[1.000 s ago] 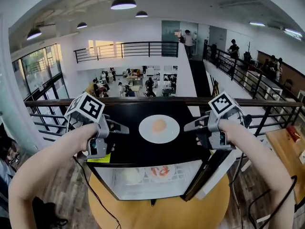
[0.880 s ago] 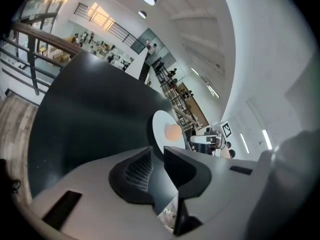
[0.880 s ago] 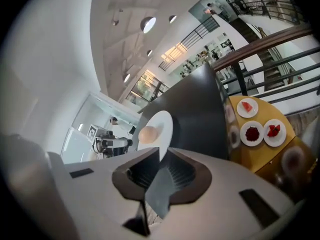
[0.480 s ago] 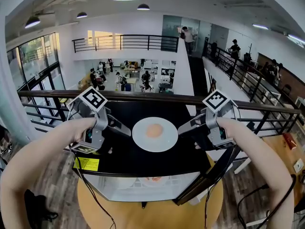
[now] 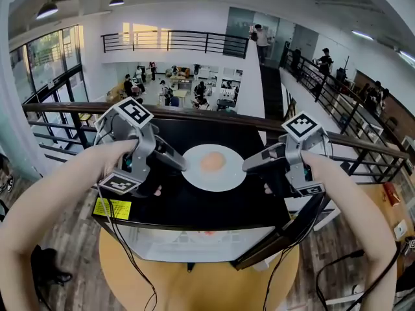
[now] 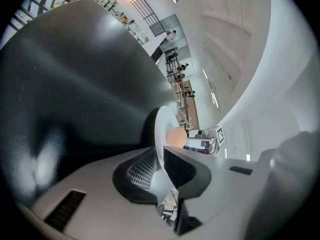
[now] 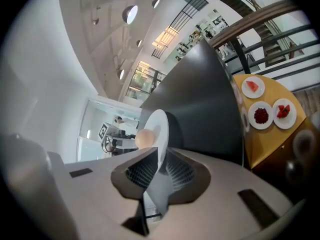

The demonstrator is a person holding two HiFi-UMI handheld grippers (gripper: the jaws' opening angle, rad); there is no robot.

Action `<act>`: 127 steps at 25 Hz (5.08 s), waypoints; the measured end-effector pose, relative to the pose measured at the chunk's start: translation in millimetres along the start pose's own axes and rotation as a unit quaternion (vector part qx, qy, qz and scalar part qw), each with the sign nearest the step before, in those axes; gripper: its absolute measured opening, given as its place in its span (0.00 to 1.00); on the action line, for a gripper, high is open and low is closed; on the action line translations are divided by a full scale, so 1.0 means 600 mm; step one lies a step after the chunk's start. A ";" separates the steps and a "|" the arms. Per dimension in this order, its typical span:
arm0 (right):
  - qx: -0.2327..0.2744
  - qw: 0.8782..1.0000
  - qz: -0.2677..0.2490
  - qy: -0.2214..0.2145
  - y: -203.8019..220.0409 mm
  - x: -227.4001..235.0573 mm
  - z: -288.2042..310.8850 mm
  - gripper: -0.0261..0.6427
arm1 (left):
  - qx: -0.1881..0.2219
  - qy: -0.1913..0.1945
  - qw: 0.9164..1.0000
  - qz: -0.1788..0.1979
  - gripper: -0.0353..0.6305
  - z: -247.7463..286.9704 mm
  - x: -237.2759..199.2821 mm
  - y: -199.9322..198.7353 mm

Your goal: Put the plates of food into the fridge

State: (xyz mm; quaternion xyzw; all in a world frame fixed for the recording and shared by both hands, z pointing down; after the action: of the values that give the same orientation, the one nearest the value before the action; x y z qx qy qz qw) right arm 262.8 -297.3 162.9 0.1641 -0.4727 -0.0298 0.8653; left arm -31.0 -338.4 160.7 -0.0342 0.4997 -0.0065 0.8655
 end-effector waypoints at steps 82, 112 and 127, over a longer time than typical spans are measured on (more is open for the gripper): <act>0.509 0.825 0.180 -0.168 0.624 0.292 0.371 0.07 | 0.360 0.005 0.933 -0.024 0.09 0.176 -0.551 0.342; 0.542 0.799 0.256 -0.038 0.489 0.386 0.492 0.07 | 0.307 -0.066 0.947 0.073 0.09 0.239 -0.580 0.408; 0.460 0.859 0.173 0.145 0.450 0.367 0.488 0.07 | 0.400 -0.142 0.893 0.147 0.09 0.218 -0.598 0.423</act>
State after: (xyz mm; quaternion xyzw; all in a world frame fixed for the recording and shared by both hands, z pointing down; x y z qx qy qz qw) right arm 113.8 -162.8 571.3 0.4613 -0.3222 0.3648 0.7418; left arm -102.9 -62.3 519.3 0.3887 0.3257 -0.0736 0.8587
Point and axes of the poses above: the fingertips, and each gripper's own axes: z forward along the fingers, x to its right, y out of its underside, the point moved 9 cm from there along -z, backward along the fingers, and after that the axes turned 9 degrees about -z, right-handed, at the moved point
